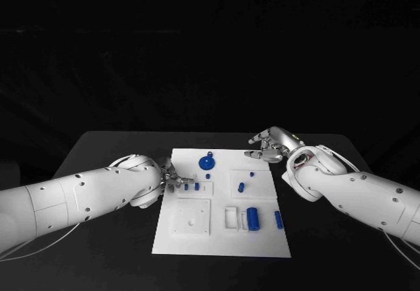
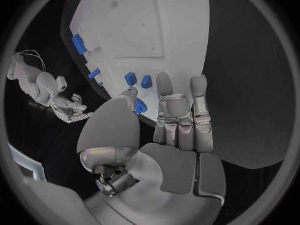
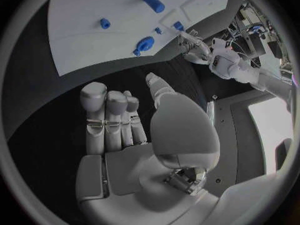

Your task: Assemble the parts on the task board

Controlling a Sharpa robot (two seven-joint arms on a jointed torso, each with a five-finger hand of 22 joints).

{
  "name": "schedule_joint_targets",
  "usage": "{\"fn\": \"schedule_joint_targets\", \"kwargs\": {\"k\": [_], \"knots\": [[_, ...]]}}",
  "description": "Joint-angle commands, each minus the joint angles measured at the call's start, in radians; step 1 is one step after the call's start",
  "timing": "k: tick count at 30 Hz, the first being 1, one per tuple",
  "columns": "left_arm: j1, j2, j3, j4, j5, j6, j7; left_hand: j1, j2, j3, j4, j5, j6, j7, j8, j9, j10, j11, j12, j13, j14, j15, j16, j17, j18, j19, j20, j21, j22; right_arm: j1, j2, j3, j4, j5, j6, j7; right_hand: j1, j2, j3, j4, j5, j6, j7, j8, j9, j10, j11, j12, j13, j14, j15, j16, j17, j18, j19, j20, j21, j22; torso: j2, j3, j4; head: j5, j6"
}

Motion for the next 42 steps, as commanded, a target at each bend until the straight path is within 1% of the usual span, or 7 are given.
{"fn": "schedule_joint_targets", "kwargs": {"k": [1,12,13,16,23,34,42], "knots": [[0.000,-0.006,0.001,0.007,0.054,-0.046,0.034,-0.019,-0.001,-0.139,0.002,-0.002,-0.022,0.009,-0.023,-0.026,0.052,0.007,-0.015,-0.008,-0.004,-0.007,-0.010,-0.002,-0.022,-0.002,-0.010,-0.008,0.015,-0.001,0.000,0.000,0.000,-0.002,-0.003,0.008,-0.009,-0.003,-0.001,0.003,0.004,-0.005,0.001,-0.005,-0.002,-0.006,-0.002,-0.004,-0.001,0.002,0.000,-0.006,-0.001,0.018,0.050,0.004,-0.003,0.089,0.000,0.0004,-0.0009,-0.002,0.001],[0.012,-0.017,0.018,-0.002,0.154,-0.133,0.112,-0.051,0.050,-0.163,0.001,-0.001,-0.065,0.031,-0.064,-0.131,0.039,0.020,-0.082,-0.033,-0.022,0.004,-0.036,-0.005,-0.021,-0.012,-0.001,-0.032,0.011,-0.002,0.000,0.000,0.000,-0.002,-0.004,0.008,-0.011,-0.004,-0.002,0.005,0.004,-0.004,0.001,-0.004,-0.001,-0.006,-0.002,-0.004,-0.001,0.003,0.000,-0.006,-0.002,0.018,0.050,0.004,-0.004,0.089,0.001,0.0007,-0.0006,-0.005,0.006],[0.015,-0.018,0.023,-0.007,0.165,-0.151,0.146,0.076,0.140,-0.126,-0.043,0.076,-0.101,0.050,-0.079,-0.183,0.017,0.028,-0.143,-0.051,-0.040,0.025,-0.048,-0.009,-0.016,-0.028,0.016,-0.051,0.005,-0.002,-0.001,0.000,0.000,-0.002,-0.004,0.009,-0.011,-0.004,-0.002,0.005,0.004,-0.004,0.001,-0.004,-0.001,-0.006,-0.002,-0.004,-0.001,0.003,0.000,-0.006,-0.002,0.018,0.050,0.004,-0.004,0.089,0.000,0.0009,-0.0005,-0.006,0.006],[0.021,-0.016,0.028,-0.016,0.194,-0.194,0.235,0.362,0.228,-0.078,-0.223,0.265,-0.106,0.060,-0.074,-0.265,-0.023,0.036,-0.236,-0.076,-0.063,0.032,-0.057,-0.012,-0.009,-0.038,0.026,-0.077,-0.001,-0.002,-0.001,0.000,-0.001,-0.001,-0.005,0.010,-0.010,-0.002,0.000,0.005,0.005,-0.001,0.001,-0.004,-0.001,-0.006,-0.003,-0.004,-0.002,0.002,0.000,-0.007,-0.002,0.018,0.050,0.004,-0.006,0.089,0.001,0.0007,-0.0010,-0.008,0.008],[0.031,0.006,0.033,-0.041,0.228,-0.245,0.442,0.466,0.169,0.058,-0.418,0.224,0.023,0.092,-0.190,-0.462,-0.091,0.070,-0.426,-0.108,-0.133,0.063,-0.111,-0.041,0.013,-0.095,0.054,-0.097,0.024,-0.002,0.000,0.000,-0.008,0.015,-0.010,0.020,-0.005,0.002,0.010,0.000,0.006,0.004,0.001,-0.004,-0.001,-0.024,-0.002,-0.030,-0.025,-0.008,0.001,-0.031,-0.021,0.021,0.043,0.005,-0.051,0.079,0.001,-0.0012,-0.0014,-0.012,0.013],[0.033,0.062,0.032,-0.076,0.002,-0.201,0.577,0.438,0.154,0.064,-0.485,0.123,0.091,0.084,-0.341,-0.535,-0.161,0.108,-0.508,-0.112,-0.179,0.095,-0.174,-0.087,0.033,-0.151,0.089,-0.098,0.020,-0.001,0.003,0.000,-0.030,0.151,-0.053,0.098,0.010,0.002,0.118,-0.075,-0.014,0.033,0.005,-0.004,-0.001,-0.056,0.003,-0.415,-0.492,-0.096,0.021,-0.348,-0.267,0.014,-0.028,0.026,-0.649,-0.279,0.001,-0.0013,0.0005,-0.017,0.021],[0.032,0.101,0.028,-0.104,-0.174,-0.174,0.604,0.415,0.144,0.029,-0.489,0.138,0.091,0.079,-0.351,-0.535,-0.186,0.121,-0.512,-0.114,-0.224,0.114,-0.380,-0.228,0.024,-0.190,0.113,-0.210,-0.043,0.002,0.007,0.000,-0.079,0.474,-0.023,0.241,0.017,-0.003,0.278,-0.141,-0.014,0.023,0.044,-0.007,-0.002,-0.134,0.111,-0.852,-0.968,-0.323,0.162,-0.799,-0.685,0.001,-0.460,0.168,-0.671,-0.722,0.002,-0.0013,-0.0002,-0.018,0.023]]}}
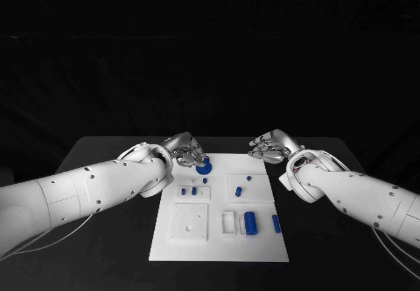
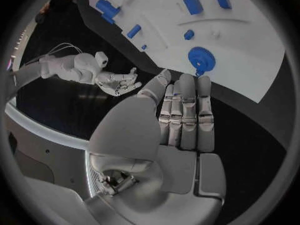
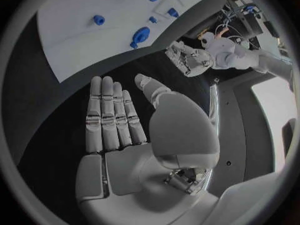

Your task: Assemble the parts on the task board

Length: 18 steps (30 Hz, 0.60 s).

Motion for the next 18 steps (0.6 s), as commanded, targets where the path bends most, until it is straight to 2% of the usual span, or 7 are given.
{"fn": "schedule_joint_targets", "kwargs": {"k": [1,3,4,6,8,11,18], "knots": [[0.001,0.014,-0.003,-0.011,-0.163,0.027,0.057,0.000,0.005,-0.011,-0.003,0.002,0.004,-0.004,-0.003,-0.001,0.009,-0.001,-0.002,0.000,0.001,0.003,-0.064,-0.037,0.007,-0.009,0.004,-0.038,-0.023,0.003,0.002,0.000,-0.021,0.264,0.018,0.139,-0.008,0.002,0.047,-0.026,0.004,-0.002,0.011,-0.007,-0.002,-0.006,0.023,-0.102,-0.105,-0.009,0.034,-0.122,-0.163,-0.013,-0.086,0.050,-0.003,-0.177,0.000,0.0003,0.0004,-0.001,0.002],[0.001,0.020,-0.006,-0.018,-0.195,0.034,0.056,0.002,0.009,-0.016,-0.007,0.004,0.002,-0.005,-0.002,-0.002,0.010,-0.001,-0.003,-0.001,0.006,0.005,-0.095,-0.053,0.006,-0.003,0.005,-0.056,-0.033,0.006,0.004,0.000,-0.032,0.323,0.033,0.170,-0.016,0.008,0.064,-0.043,0.005,0.000,0.012,-0.003,0.000,0.002,0.028,-0.149,-0.102,0.003,0.044,-0.166,-0.259,-0.027,-0.152,0.072,0.008,-0.300,0.001,0.0003,0.0004,-0.001,0.003],[0.000,0.024,-0.008,-0.021,-0.213,0.041,0.056,0.003,0.009,-0.018,-0.008,0.003,-0.003,-0.004,-0.004,-0.003,0.011,-0.001,-0.002,-0.001,0.007,0.005,-0.100,-0.056,0.006,-0.002,0.005,-0.060,-0.034,0.008,0.005,0.000,-0.039,0.353,0.043,0.186,-0.029,0.010,0.074,-0.060,0.005,-0.004,0.013,-0.002,-0.001,0.019,0.031,-0.192,-0.100,0.023,0.047,-0.185,-0.338,-0.023,-0.147,0.077,0.026,-0.421,0.001,0.0009,0.0003,-0.002,0.003],[0.000,0.031,-0.012,-0.028,-0.245,0.055,0.054,0.003,0.009,-0.020,-0.010,0.001,-0.010,-0.004,-0.004,-0.005,-0.011,0.006,-0.002,-0.001,-0.006,0.011,-0.125,-0.067,0.004,-0.008,0.009,-0.076,-0.041,0.012,0.007,0.000,-0.051,0.404,0.065,0.216,-0.031,0.021,0.050,-0.068,0.021,-0.020,0.013,0.000,0.000,-0.001,0.037,-0.195,-0.104,-0.011,0.053,-0.175,-0.339,-0.023,-0.136,0.086,0.005,-0.505,0.002,0.0008,-0.0002,-0.003,0.002],[-0.001,0.038,-0.015,-0.033,-0.277,0.071,0.051,0.002,0.009,-0.022,-0.012,-0.001,-0.010,-0.004,-0.003,-0.005,-0.037,0.012,-0.002,-0.001,-0.009,0.015,-0.156,-0.080,0.005,-0.008,0.012,-0.090,-0.047,0.016,0.009,0.000,-0.061,0.441,0.082,0.239,-0.039,0.030,-0.015,-0.064,0.087,-0.043,0.015,-0.002,-0.001,-0.018,0.044,-0.199,-0.106,-0.033,0.062,-0.179,-0.341,-0.023,-0.143,0.094,0.006,-0.552,0.003,0.0008,-0.0008,-0.002,0.002],[-0.003,0.045,-0.018,-0.038,-0.314,0.087,0.049,0.002,0.012,-0.026,-0.015,-0.003,0.001,-0.001,-0.003,-0.005,-0.042,0.012,-0.002,-0.001,0.004,0.016,-0.195,-0.096,0.006,-0.002,0.016,-0.111,-0.054,0.020,0.011,0.000,-0.070,0.471,0.093,0.262,-0.020,0.061,-0.087,-0.072,0.096,-0.059,0.018,-0.002,-0.002,-0.030,0.047,-0.198,-0.105,-0.045,0.067,-0.179,-0.342,-0.014,-0.138,0.103,0.013,-0.627,0.004,0.0002,-0.0008,-0.004,0.001],[-0.011,0.064,-0.024,-0.057,-0.389,0.105,0.049,0.007,0.019,-0.040,-0.024,-0.002,0.004,0.003,-0.003,-0.005,-0.053,0.015,-0.003,-0.002,0.022,0.015,-0.221,-0.092,0.006,0.017,0.014,-0.144,-0.042,0.028,0.012,0.000,-0.077,0.500,0.094,0.290,-0.028,0.060,-0.091,-0.076,0.109,-0.075,0.022,-0.004,-0.003,-0.033,0.050,-0.199,-0.106,-0.047,0.069,-0.180,-0.342,-0.016,-0.142,0.103,0.010,-0.623,0.007,0.0000,-0.0004,-0.006,0.000]]}}
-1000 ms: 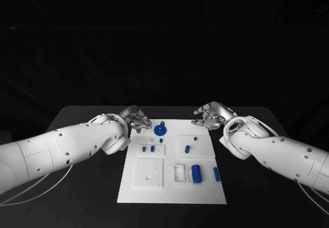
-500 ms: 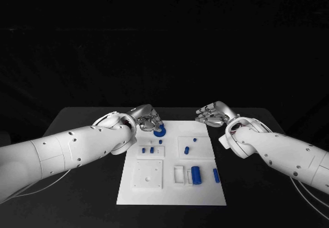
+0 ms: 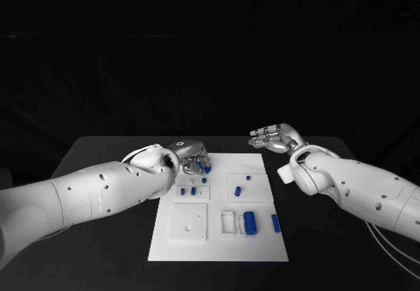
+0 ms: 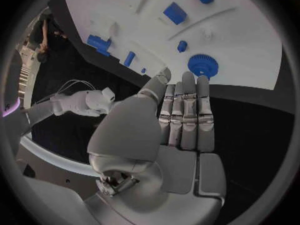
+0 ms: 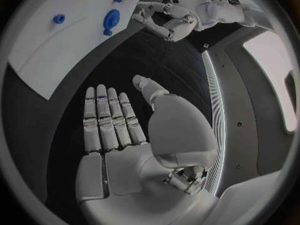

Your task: Assemble the parts on the task board

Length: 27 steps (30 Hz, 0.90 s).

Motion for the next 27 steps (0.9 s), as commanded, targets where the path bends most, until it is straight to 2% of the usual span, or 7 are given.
{"fn": "schedule_joint_targets", "kwargs": {"k": [1,7,14,21,23,27], "knots": [[-0.004,0.008,-0.001,-0.006,-0.095,0.038,0.014,-0.002,0.011,-0.008,-0.003,-0.001,0.008,0.009,-0.003,-0.001,-0.010,-0.001,-0.003,-0.001,0.016,-0.002,0.000,0.008,0.007,0.012,-0.004,-0.003,0.008,0.002,0.001,0.000,0.000,0.063,0.031,0.065,-0.006,0.005,-0.015,0.000,0.009,-0.011,0.000,-0.004,-0.001,-0.009,0.003,-0.004,-0.001,-0.009,0.002,-0.005,-0.001,0.000,-0.005,0.007,0.001,-0.001,0.002,-0.0003,-0.0007,-0.001,-0.001],[-0.013,0.019,-0.003,-0.020,-0.124,0.046,0.012,0.002,0.011,-0.013,-0.007,0.007,0.004,0.010,-0.004,-0.002,-0.041,0.004,-0.002,-0.001,0.026,-0.006,0.032,0.029,0.010,0.029,-0.009,0.002,0.032,0.006,0.001,0.000,0.001,0.067,0.027,0.076,-0.002,0.010,-0.035,-0.002,0.013,-0.019,0.000,-0.004,-0.001,-0.017,0.004,-0.004,-0.001,-0.016,0.004,-0.005,-0.002,0.001,-0.013,0.011,0.001,-0.001,0.006,-0.0006,-0.0015,-0.002,-0.001],[-0.022,0.032,-0.004,-0.040,-0.137,0.057,0.009,0.006,0.012,-0.016,-0.009,0.016,-0.028,0.011,-0.004,-0.003,-0.087,0.010,-0.003,-0.002,0.044,-0.016,0.113,0.064,0.018,0.062,-0.018,0.022,0.098,0.010,0.000,0.000,0.006,0.068,0.022,0.081,-0.003,0.010,-0.048,-0.001,0.015,-0.034,0.003,-0.005,-0.002,-0.021,0.008,-0.003,-0.001,-0.019,0.007,-0.005,-0.002,0.001,-0.017,0.012,0.001,-0.001,0.007,-0.0013,-0.0018,-0.005,-0.003],[-0.031,0.042,-0.005,-0.057,-0.144,0.064,0.009,0.005,0.015,-0.008,-0.011,0.018,-0.037,0.009,-0.004,-0.003,-0.090,0.006,-0.003,-0.002,0.051,-0.026,0.195,0.086,0.018,0.080,-0.027,0.062,0.102,0.011,-0.001,0.001,0.014,0.068,0.021,0.081,-0.002,0.012,-0.056,-0.001,0.016,-0.040,0.004,-0.005,-0.002,-0.022,0.010,-0.003,-0.001,-0.021,0.009,-0.005,-0.002,0.001,-0.019,0.013,0.001,-0.001,0.009,-0.0012,-0.0025,-0.006,-0.005],[-0.034,0.046,-0.005,-0.064,-0.146,0.066,0.011,-0.001,0.016,0.002,-0.014,0.018,-0.036,0.008,-0.004,-0.003,-0.089,0.003,-0.003,-0.003,0.056,-0.030,0.224,0.086,0.018,0.078,-0.032,0.094,0.102,0.011,-0.002,0.001,0.018,0.068,0.020,0.081,-0.001,0.012,-0.059,-0.001,0.017,-0.041,0.004,-0.005,-0.002,-0.022,0.011,-0.004,-0.001,-0.021,0.010,-0.005,-0.002,0.001,-0.019,0.013,0.001,-0.001,0.009,-0.0014,-0.0020,-0.007,-0.007],[-0.039,0.051,-0.005,-0.076,-0.146,0.068,0.015,-0.003,0.020,0.014,-0.019,0.019,-0.034,0.008,-0.004,-0.003,-0.084,0.001,-0.003,-0.003,0.053,-0.032,0.237,0.084,0.019,0.071,-0.034,0.116,0.102,0.012,-0.003,0.001,0.024,0.062,0.018,0.080,-0.002,0.013,-0.062,0.000,0.022,-0.043,0.005,-0.005,-0.002,-0.023,0.011,-0.003,-0.001,-0.021,0.011,-0.005,-0.002,0.001,-0.020,0.013,0.001,-0.001,0.008,-0.0010,-0.0022,-0.008,-0.009]]}}
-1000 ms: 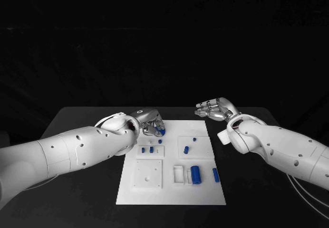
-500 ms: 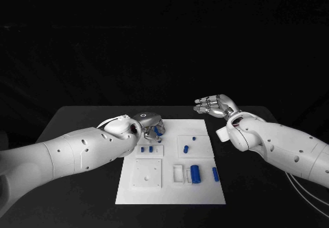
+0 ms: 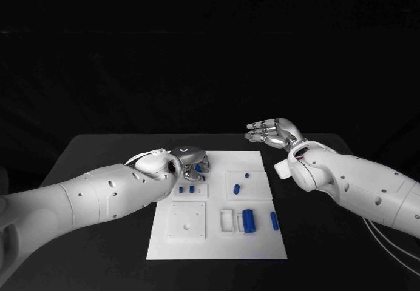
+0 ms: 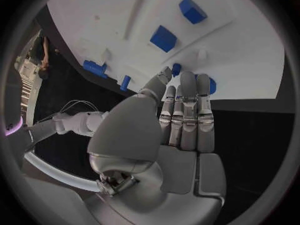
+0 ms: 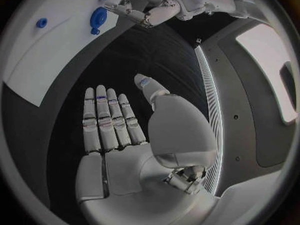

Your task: Assemble the parts on the task board

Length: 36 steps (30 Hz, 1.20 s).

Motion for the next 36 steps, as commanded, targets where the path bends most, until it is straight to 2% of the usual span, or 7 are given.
{"fn": "schedule_joint_targets", "kwargs": {"k": [1,13,19,36], "knots": [[-0.004,0.006,0.000,-0.009,-0.016,0.016,0.014,-0.003,0.009,0.010,-0.003,0.004,-0.005,0.001,-0.005,-0.001,0.002,-0.006,-0.003,-0.001,0.001,-0.009,0.010,-0.001,0.019,-0.007,-0.007,0.016,0.025,0.001,-0.001,0.001,0.009,-0.006,0.007,0.016,-0.001,0.012,-0.007,0.001,0.007,-0.008,0.001,-0.005,-0.001,-0.005,0.000,-0.004,-0.001,-0.007,0.004,-0.005,-0.001,0.001,-0.006,-0.001,0.001,-0.002,-0.001,0.0001,0.0004,-0.001,-0.003],[-0.011,0.011,0.000,-0.026,-0.016,0.021,0.022,-0.020,0.016,0.048,-0.015,0.005,0.001,-0.002,-0.004,-0.001,0.021,-0.010,-0.003,-0.001,0.004,-0.014,0.085,0.011,0.023,-0.021,-0.012,0.099,0.025,0.001,-0.003,0.001,0.034,-0.023,0.006,0.017,-0.003,0.009,0.007,-0.004,0.011,-0.013,0.002,-0.006,-0.002,-0.008,0.002,-0.004,-0.001,-0.009,0.005,-0.005,-0.001,0.000,-0.009,-0.001,0.001,-0.002,-0.001,0.0000,0.0013,-0.003,-0.004],[-0.015,0.012,0.000,-0.034,-0.014,0.016,0.027,-0.025,0.023,0.071,-0.016,0.004,0.000,-0.002,-0.003,-0.001,0.038,-0.016,-0.004,-0.001,0.031,-0.019,0.149,0.025,0.027,-0.026,-0.017,0.149,0.024,0.001,-0.002,0.001,0.040,-0.025,0.008,0.017,-0.004,0.009,0.005,-0.004,0.013,-0.014,0.002,-0.006,-0.002,-0.009,0.002,-0.003,-0.001,-0.009,0.005,-0.005,-0.001,0.000,-0.009,-0.001,0.001,-0.002,0.000,-0.0002,-0.0006,-0.003,-0.004],[-0.023,0.024,0.001,-0.058,-0.005,0.036,0.022,-0.032,0.017,0.098,0.000,0.001,-0.028,-0.004,-0.005,-0.002,0.033,-0.018,-0.003,-0.001,0.057,-0.022,0.184,0.021,0.034,-0.024,-0.017,0.197,0.022,0.001,-0.003,0.001,0.067,-0.030,0.010,0.019,-0.004,0.010,0.002,-0.004,0.017,-0.010,0.002,-0.005,-0.001,-0.009,0.002,-0.003,-0.001,-0.009,0.005,-0.005,-0.001,0.000,-0.011,-0.001,0.001,-0.002,0.000,0.0000,0.0002,-0.008,-0.006]]}}
